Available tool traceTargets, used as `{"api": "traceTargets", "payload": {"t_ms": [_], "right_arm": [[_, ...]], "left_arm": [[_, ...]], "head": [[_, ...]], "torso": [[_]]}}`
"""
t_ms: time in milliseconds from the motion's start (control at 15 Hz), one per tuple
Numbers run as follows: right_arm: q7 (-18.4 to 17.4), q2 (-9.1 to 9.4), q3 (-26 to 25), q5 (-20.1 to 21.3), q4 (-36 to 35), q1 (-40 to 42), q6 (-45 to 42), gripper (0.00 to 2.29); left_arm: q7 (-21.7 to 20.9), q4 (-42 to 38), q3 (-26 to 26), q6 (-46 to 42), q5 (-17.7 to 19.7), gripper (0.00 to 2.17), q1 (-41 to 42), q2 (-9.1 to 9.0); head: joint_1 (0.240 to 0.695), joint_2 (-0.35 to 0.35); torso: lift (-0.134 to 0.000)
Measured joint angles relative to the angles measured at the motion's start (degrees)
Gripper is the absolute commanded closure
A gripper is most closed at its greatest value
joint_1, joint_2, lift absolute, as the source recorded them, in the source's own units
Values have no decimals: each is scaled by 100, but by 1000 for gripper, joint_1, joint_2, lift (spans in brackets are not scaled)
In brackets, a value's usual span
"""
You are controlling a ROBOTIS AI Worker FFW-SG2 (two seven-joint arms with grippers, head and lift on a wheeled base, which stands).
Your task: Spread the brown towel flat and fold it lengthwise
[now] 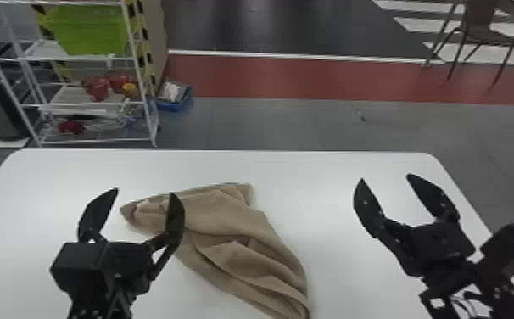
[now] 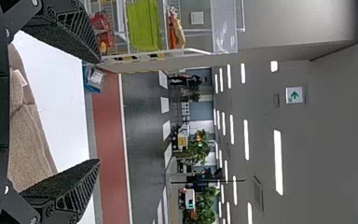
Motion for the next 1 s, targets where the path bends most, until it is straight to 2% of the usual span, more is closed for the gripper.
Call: {"api": "traceTargets", "payload": {"t_ms": [733,933,1000], "right_arm": [[62,0,-18,-2,-3,-1,-14,120],[322,0,137,128,5,24,-18,194],[386,0,288,282,5,70,-36,205]], "left_arm": [[-35,-27,-9,45,0,151,2,-4],[-41,-27,25,42,10,151,8,0],[-59,-26,51,42,34,151,10,0]], "head": [[695,-85],[695,-63],[695,-30]], "torso": [[-123],[-123],[-123]]}}
